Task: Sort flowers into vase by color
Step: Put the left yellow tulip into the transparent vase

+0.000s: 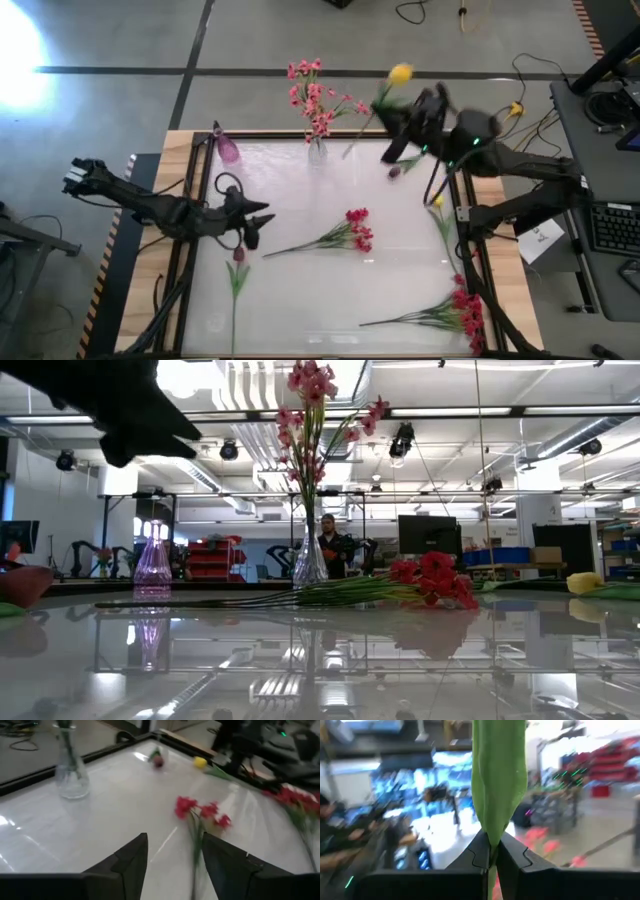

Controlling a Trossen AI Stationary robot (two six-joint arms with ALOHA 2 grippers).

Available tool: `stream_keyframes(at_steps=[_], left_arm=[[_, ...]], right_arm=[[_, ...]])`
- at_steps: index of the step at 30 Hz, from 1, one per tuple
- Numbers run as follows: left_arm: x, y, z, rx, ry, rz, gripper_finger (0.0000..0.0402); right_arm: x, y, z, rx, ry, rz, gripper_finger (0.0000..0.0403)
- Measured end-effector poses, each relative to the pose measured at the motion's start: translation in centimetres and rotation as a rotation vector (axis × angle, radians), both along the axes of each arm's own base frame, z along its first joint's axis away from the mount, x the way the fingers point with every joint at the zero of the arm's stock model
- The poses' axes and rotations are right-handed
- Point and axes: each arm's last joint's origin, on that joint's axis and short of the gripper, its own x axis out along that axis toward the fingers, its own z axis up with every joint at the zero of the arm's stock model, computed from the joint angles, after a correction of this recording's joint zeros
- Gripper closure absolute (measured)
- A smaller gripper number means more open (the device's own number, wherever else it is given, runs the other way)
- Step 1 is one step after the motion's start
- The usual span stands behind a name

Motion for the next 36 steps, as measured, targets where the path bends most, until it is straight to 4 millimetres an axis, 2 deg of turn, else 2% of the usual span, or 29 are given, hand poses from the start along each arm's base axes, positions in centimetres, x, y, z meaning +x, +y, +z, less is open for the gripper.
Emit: stream_keyframes(at_steps=[4,8,13,16,19,27,29,36], left_arm=[[1.0,1.8,-0.6,-0.030,-0.027,0.071,0.0217],[1.7,3.6,-1.1,-0.008,0.013,0.148,0.0211],[3.0,4.9,-1.1,0.036,0.031,0.129,0.0202],[3.9,5.2,-1.6,0.048,0.057,0.136,0.0188],[4.7,5.3,-2.3,0.034,0.072,0.157,0.0171],[6.1,5.5,-3.0,0.015,0.110,0.187,0.0150],[6.3,5.6,-2.9,0.013,0.119,0.196,0.0151],[6.4,6.2,-2.0,0.024,0.149,0.220,0.0154]], right_arm=[[-0.7,-3.4,1.4,-0.050,-0.073,-0.094,0.0393],[-0.1,-7.9,1.2,-0.072,-0.051,-0.163,0.0393],[-0.4,-13.3,1.7,-0.067,-0.064,-0.177,0.0394],[0.2,-16.5,0.6,-0.030,-0.058,-0.091,0.0394],[1.8,-18.8,-1.8,0.000,0.004,-0.069,0.0393],[5.1,-21.1,-5.7,0.054,0.052,0.065,0.0392],[5.6,-21.2,-6.7,0.080,0.078,0.075,0.0392],[6.8,-20.2,-8.5,0.078,0.088,0.156,0.0391]])
